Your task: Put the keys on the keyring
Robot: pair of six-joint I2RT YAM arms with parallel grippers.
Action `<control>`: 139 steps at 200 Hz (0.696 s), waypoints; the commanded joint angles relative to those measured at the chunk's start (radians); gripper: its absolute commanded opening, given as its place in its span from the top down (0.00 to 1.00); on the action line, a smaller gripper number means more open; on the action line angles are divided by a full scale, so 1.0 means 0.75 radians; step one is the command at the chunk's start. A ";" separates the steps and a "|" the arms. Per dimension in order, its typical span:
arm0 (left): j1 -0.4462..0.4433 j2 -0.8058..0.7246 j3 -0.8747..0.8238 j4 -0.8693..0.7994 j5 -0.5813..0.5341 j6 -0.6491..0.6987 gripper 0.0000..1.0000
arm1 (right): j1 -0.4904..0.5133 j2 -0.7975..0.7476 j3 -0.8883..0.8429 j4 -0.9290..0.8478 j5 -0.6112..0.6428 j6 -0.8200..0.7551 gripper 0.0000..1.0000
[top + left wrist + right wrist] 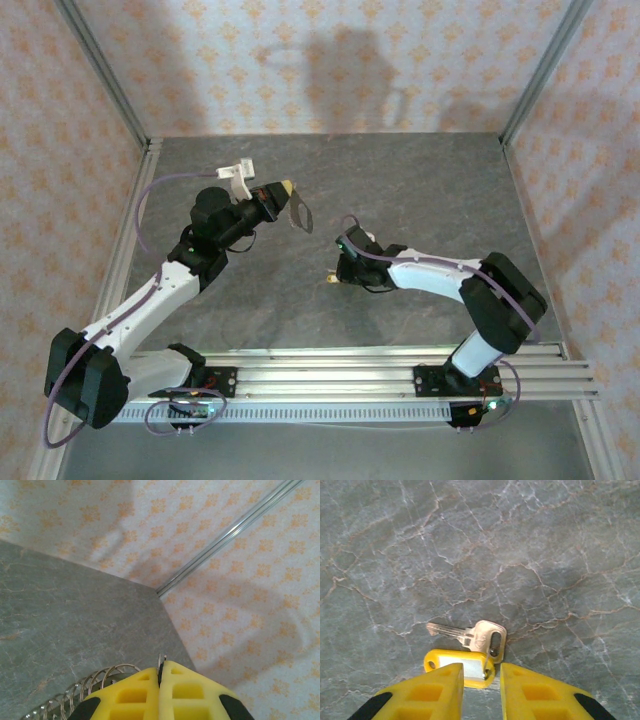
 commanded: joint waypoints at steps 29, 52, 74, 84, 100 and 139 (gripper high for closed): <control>-0.010 -0.005 -0.010 0.086 -0.006 0.032 1.00 | 0.017 0.038 0.054 -0.048 0.054 0.007 0.75; -0.011 -0.007 -0.011 0.085 -0.007 0.035 1.00 | 0.020 0.059 0.050 -0.048 0.067 0.007 0.77; -0.010 -0.009 -0.013 0.086 -0.007 0.035 1.00 | 0.019 0.072 0.047 -0.054 0.075 0.002 0.79; -0.010 -0.009 -0.014 0.086 -0.006 0.035 1.00 | 0.020 0.074 0.042 -0.056 0.080 0.000 0.80; -0.011 -0.007 -0.011 0.089 -0.007 0.034 1.00 | 0.018 0.072 0.035 -0.054 0.082 0.002 0.81; -0.009 -0.006 -0.011 0.089 -0.004 0.031 1.00 | 0.020 0.071 0.034 -0.055 0.083 0.000 0.86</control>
